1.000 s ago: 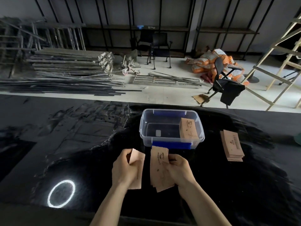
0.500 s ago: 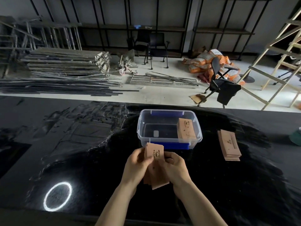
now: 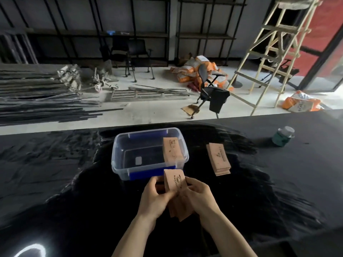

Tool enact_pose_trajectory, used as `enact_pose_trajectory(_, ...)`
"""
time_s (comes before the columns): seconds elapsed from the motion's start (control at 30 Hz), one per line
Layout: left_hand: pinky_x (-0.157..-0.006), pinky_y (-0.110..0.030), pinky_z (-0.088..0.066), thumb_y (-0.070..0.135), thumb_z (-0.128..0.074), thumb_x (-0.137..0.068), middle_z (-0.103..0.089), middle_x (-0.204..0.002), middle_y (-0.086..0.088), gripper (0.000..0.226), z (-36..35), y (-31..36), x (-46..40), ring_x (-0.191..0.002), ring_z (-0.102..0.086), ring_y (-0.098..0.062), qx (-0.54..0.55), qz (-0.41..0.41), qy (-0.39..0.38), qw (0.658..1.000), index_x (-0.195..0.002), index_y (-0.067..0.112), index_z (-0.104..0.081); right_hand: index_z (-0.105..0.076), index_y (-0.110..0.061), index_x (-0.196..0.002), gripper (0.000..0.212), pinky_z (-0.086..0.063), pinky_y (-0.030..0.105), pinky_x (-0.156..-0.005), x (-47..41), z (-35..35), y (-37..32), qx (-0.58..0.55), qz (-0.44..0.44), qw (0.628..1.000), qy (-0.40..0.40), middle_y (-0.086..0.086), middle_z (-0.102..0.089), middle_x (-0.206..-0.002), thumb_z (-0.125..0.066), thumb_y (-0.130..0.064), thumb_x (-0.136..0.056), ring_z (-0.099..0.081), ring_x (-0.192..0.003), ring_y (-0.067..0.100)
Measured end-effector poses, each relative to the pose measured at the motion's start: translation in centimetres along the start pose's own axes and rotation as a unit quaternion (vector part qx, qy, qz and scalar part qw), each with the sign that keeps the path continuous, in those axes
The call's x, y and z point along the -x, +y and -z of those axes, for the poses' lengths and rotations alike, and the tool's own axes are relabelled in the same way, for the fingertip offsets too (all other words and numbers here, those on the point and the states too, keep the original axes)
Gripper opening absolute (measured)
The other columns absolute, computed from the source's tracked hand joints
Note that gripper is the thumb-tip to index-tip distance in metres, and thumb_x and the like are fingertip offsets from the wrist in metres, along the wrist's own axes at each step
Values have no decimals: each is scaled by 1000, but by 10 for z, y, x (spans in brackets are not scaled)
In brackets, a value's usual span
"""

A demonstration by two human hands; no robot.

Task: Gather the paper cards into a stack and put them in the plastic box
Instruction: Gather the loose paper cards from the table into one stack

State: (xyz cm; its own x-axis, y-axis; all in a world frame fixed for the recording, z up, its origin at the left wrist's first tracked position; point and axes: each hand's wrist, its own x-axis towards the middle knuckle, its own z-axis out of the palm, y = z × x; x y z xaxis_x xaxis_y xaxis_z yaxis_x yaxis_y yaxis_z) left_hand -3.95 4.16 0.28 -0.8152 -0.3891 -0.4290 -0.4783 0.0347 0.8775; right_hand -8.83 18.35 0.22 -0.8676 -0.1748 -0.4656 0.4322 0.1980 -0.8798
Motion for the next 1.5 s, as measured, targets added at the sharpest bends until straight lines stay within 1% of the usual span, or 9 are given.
enact_pose_trajectory(0.23, -97, -39, -58, 36, -86, -76, -70, -128, 1, 65, -85, 33, -26, -114, -67, -18, -24, -8, -55, 998, -133, 26, -58, -76, -23, -101, 11, -69, 50, -73, -28, 68, 1, 4, 23, 987, 157, 8, -84, -88, -75, -32, -95, -82, -74, 25)
enact_pose_trajectory(0.33, -83, -27, -58, 31, -83, -82, -72, -126, -2, 58, -116, 52, -41, -109, -68, -17, -60, -36, -46, 996, -135, 20, -60, -77, -24, -101, 10, -67, 39, -66, -42, 94, -12, 15, 35, 982, 188, 4, -85, -92, -75, -32, -94, -82, -75, 21)
enact_pose_trajectory(0.4, -96, -36, -58, 35, -81, -83, -74, -127, -4, 58, -133, 65, -53, -113, -70, -20, -108, -57, -31, 992, -134, 16, -64, -80, -24, -105, 13, -60, 27, -60, -56, 108, -22, 49, 41, 977, 201, 1, -84, -94, -74, -23, -93, -80, -75, 16)
enact_pose_trajectory(0.67, -92, -29, -52, 40, -85, -76, -76, -120, -2, 55, -166, 101, -97, -112, -71, -22, -146, -47, 46, 987, -124, 21, -65, -81, -22, -113, 31, -61, 35, -93, -106, 124, -57, 150, 41, 964, 215, 6, -82, -112, -65, -13, -88, -75, -104, 28)
enact_pose_trajectory(0.9, -94, -34, -52, 36, -79, -83, -76, -121, -2, 44, -174, 92, -112, -112, -70, -24, -183, -60, 63, 979, -121, 19, -64, -80, -24, -111, 32, -58, 36, -93, -129, 122, -49, 218, 53, 947, 231, 6, -81, -114, -62, -22, -84, -70, -114, 31)
enact_pose_trajectory(1.07, -103, -36, -47, 47, -71, -88, -62, -142, -12, 65, -172, 94, -114, -130, -60, -31, -207, -4, 54, 977, -141, 13, -53, -68, -18, -136, 47, -53, 43, -107, -136, 133, -45, 200, 14, 952, 233, 8, -71, -133, -67, -31, -91, -64, -126, 30)
enact_pose_trajectory(1.23, -102, -36, -49, 43, -72, -88, -66, -137, -16, 59, -178, 103, -114, -128, -62, -34, -203, 43, 16, 978, -134, 6, -62, -77, -11, -111, 28, -57, 39, -96, -142, 132, -53, 182, -18, 967, 178, 11, -78, -119, -61, -28, -96, -71, -113, 32)
enact_pose_trajectory(1.33, -97, -35, -55, 45, -77, -77, -74, -123, -15, 57, -180, 102, -114, -115, -69, -34, -178, 55, -6, 982, -122, 10, -71, -78, -10, -105, 27, -58, 39, -93, -140, 129, -53, 169, -23, 972, 163, 12, -79, -115, -56, -23, -97, -72, -109, 32)
enact_pose_trajectory(1.5, -99, -41, -58, 56, -78, -34, -75, -122, -14, 108, -183, 68, -139, -110, -72, -31, -91, 50, -20, 994, -130, 11, -67, -80, -15, -89, 27, -65, 50, -91, -138, 136, -39, 101, -14, 984, 147, 6, -84, -95, -59, -21, -75, -78, -95, 29)
